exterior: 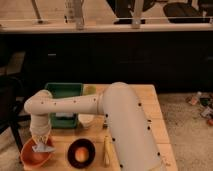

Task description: Wipe red bowl with towel

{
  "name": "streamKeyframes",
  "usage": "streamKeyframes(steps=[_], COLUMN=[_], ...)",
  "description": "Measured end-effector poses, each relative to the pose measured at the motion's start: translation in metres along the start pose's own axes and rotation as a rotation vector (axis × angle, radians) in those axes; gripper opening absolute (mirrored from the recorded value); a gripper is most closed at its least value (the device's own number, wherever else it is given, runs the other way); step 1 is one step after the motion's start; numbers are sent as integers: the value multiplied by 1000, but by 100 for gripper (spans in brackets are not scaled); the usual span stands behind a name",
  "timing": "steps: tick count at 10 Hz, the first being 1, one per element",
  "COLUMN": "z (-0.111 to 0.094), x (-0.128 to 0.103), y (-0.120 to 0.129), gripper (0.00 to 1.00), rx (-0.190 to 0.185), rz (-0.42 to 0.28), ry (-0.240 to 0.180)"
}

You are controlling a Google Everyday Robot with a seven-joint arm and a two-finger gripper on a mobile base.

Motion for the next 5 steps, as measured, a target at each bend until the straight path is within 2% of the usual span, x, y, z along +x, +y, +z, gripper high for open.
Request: streamKeyframes(steps=[3, 5], z=[5, 5], x=[-3, -13], y=[-26, -34], gripper=[0, 0], rx=[26, 40], rz=[-58, -79], ry=[-15, -29])
